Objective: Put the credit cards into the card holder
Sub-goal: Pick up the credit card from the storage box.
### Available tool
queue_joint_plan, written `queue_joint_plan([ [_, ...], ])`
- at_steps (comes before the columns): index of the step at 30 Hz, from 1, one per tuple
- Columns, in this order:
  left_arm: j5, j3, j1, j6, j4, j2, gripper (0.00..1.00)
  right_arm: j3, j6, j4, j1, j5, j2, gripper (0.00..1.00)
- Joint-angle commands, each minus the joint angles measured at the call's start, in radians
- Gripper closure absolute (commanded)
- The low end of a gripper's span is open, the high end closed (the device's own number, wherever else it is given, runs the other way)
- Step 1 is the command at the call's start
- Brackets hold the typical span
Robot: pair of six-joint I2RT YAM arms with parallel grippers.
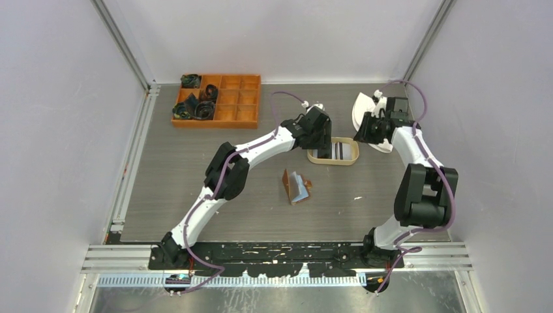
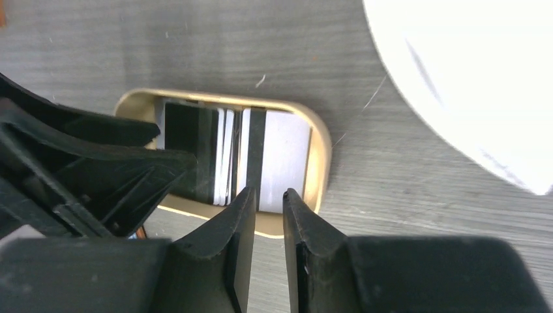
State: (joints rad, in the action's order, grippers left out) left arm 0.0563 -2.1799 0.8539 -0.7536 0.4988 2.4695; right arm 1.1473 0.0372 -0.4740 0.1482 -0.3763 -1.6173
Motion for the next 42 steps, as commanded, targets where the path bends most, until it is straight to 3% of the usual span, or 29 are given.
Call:
queue_joint_plan([
  [1,-0.007,-0.031,-0.006,-0.009,0.062,0.037,0.38,-0.002,0.023,0.087,0.025,0.081,0.051,0.71],
  [11,-0.123,-0.058,-0.023,-0.055,0.042,0.062,0.44,0.057,0.034,-0.014,0.042,0.063,-0.119,0.67],
  [22,-0.305,0.125,-0.050,-0.167,-0.231,-0.044,0.52,0.071,0.039,-0.044,0.041,-0.008,-0.156,0.70],
  [31,-0.409,0.147,-0.052,-0.219,-0.324,-0.048,0.55,0.074,0.039,-0.049,0.043,-0.034,-0.151,0.70],
  [42,-0.435,0.221,-0.052,-0.282,-0.437,-0.090,0.72,0.078,0.035,-0.058,0.043,-0.040,-0.159,0.70],
])
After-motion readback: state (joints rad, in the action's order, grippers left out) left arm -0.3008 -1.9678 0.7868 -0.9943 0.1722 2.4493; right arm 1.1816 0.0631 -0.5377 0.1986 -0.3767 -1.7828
